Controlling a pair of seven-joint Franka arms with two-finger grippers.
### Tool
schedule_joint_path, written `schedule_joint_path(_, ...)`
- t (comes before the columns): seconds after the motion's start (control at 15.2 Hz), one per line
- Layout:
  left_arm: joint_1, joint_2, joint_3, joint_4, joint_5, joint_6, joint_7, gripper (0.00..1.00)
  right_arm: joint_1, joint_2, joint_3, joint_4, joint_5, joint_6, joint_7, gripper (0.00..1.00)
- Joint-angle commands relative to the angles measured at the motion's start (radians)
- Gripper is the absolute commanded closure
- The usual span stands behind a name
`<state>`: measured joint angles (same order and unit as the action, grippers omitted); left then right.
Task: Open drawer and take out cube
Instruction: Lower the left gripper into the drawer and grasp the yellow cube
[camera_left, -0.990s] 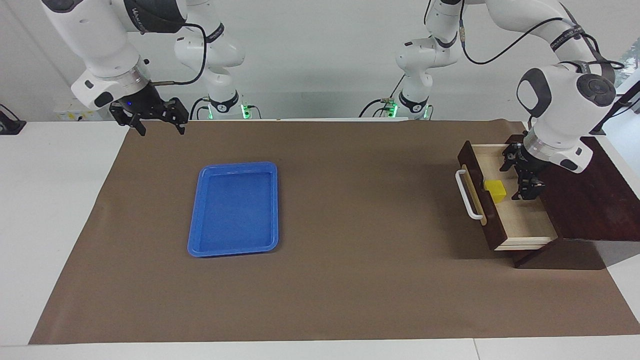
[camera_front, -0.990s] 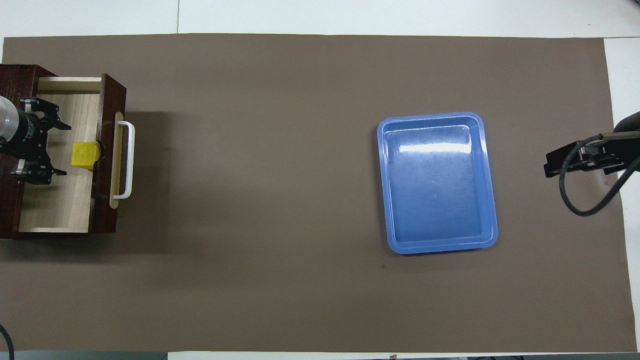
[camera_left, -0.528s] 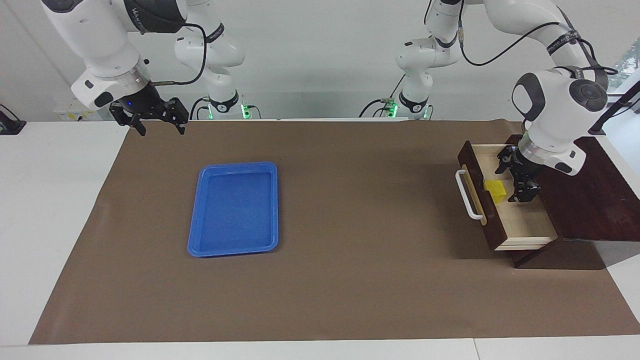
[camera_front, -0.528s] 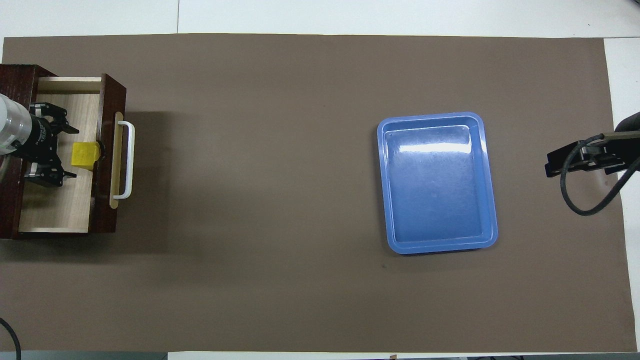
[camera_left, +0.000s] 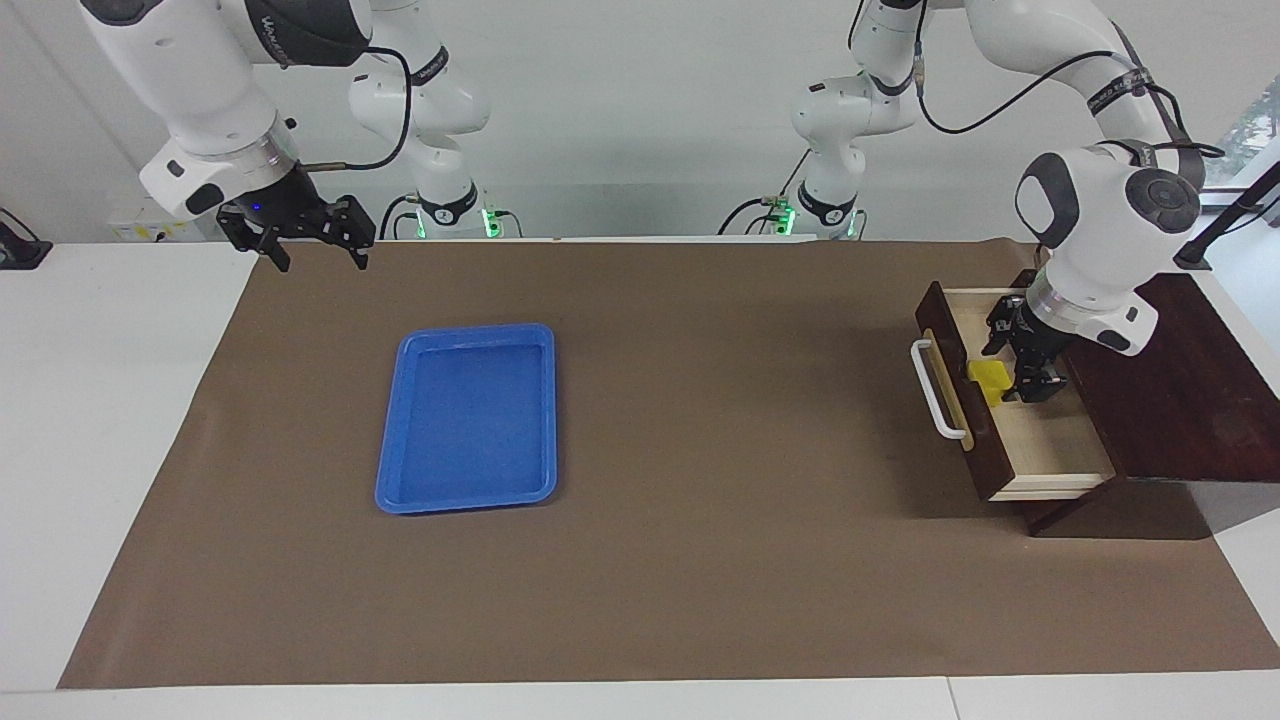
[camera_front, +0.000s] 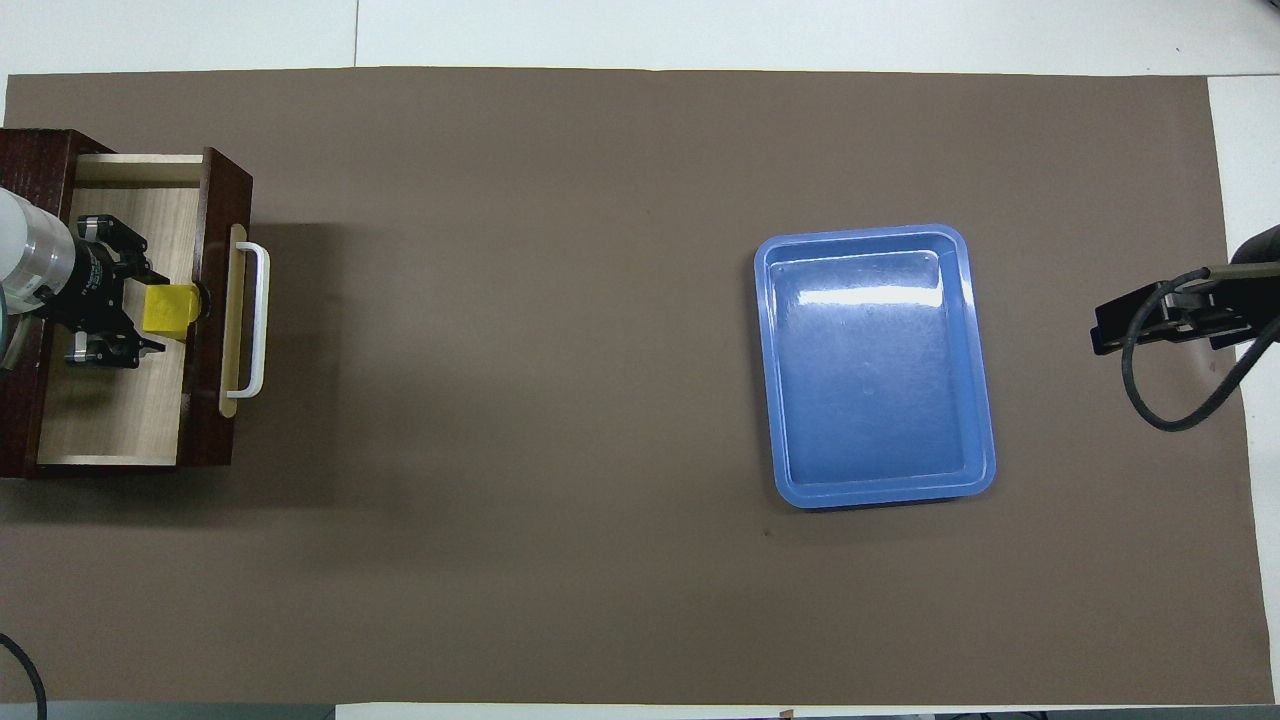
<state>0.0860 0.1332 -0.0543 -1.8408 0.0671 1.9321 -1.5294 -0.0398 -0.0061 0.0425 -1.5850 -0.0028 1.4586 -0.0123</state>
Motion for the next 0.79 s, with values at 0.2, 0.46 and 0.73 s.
schedule_joint_path(0.2,-0.002,-0.023,0.001,-0.012,-0.015,0.004,-0.008,1.0,-0.017,-0.015,0.011,-0.012,0.017,-0.018,0.006,0.0)
schedule_joint_path(0.46,0.001,0.022,0.002,0.191,-0.062,-0.146,-0.011,1.0,-0.009,-0.015,0.013,-0.01,0.017,-0.018,0.005,0.0)
schedule_joint_path(0.73,-0.017,0.055,-0.01,0.382,-0.093,-0.347,-0.038,1.0,-0.008,-0.015,0.014,-0.01,0.024,-0.018,0.008,0.0)
